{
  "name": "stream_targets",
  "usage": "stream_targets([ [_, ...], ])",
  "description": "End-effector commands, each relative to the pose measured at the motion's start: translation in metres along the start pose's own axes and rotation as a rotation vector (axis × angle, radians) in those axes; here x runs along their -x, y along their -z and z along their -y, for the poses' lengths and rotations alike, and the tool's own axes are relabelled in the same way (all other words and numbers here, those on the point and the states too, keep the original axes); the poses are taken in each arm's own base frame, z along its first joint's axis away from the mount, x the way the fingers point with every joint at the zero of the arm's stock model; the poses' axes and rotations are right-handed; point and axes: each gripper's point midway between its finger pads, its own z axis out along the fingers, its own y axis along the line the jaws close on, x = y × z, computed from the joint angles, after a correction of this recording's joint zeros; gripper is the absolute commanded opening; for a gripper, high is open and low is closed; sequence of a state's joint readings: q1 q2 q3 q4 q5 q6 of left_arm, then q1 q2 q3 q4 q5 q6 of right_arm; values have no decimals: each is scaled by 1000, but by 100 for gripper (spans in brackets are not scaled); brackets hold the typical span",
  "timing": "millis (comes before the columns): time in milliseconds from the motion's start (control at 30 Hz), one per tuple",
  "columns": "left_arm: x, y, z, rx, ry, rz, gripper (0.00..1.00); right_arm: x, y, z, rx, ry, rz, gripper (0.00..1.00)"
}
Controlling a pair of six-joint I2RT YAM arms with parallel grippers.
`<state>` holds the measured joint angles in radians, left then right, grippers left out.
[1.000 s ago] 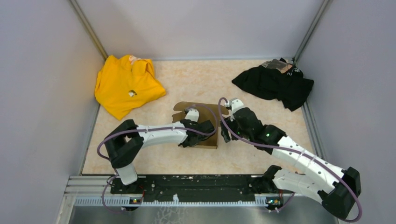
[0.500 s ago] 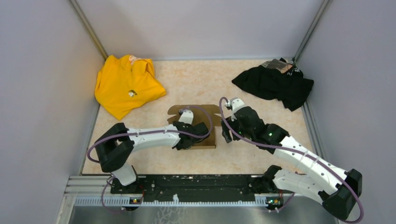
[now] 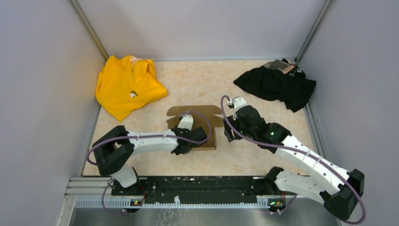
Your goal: Fold the paper box
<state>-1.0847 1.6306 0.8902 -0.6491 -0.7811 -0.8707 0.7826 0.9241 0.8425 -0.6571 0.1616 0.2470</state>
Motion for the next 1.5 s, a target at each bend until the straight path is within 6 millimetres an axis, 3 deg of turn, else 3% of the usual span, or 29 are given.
stream_targets([
  [0,6,-1,-1,-10,14,39,27,30,3,-1,-15,-35,77,64],
  [67,11,0,-3,-18,10,52,28,31,2,1,-26,-41,78,64],
  [200,38,19,-1,-89,20,116,53,39,0,2,-44,-44,85,66],
  [267,57,35,4,-173,39,165,59,46,0,2,-49,-46,93,67],
  [367,81,60,9,-294,71,217,62,57,0,-1,-36,-53,98,69],
  [467,96,81,0,-344,117,242,65,69,0,0,-2,-98,110,69],
  [533,111,103,-12,-398,158,280,69,91,6,13,67,-213,171,69],
  [667,122,109,-28,-397,207,289,80,100,3,60,-44,-272,177,75],
  [800,123,102,-35,-420,249,221,98,92,-18,110,-217,-341,62,76],
  [933,110,99,-28,-463,245,165,98,69,-44,135,-344,-338,-126,77],
  [1033,98,97,-30,-468,255,132,98,57,-54,148,-423,-354,-142,79],
  [1233,82,102,-33,-521,332,104,98,35,-69,158,-507,-462,-122,80],
  [1467,72,103,-42,-517,332,98,99,7,-91,156,-519,-545,-148,72],
])
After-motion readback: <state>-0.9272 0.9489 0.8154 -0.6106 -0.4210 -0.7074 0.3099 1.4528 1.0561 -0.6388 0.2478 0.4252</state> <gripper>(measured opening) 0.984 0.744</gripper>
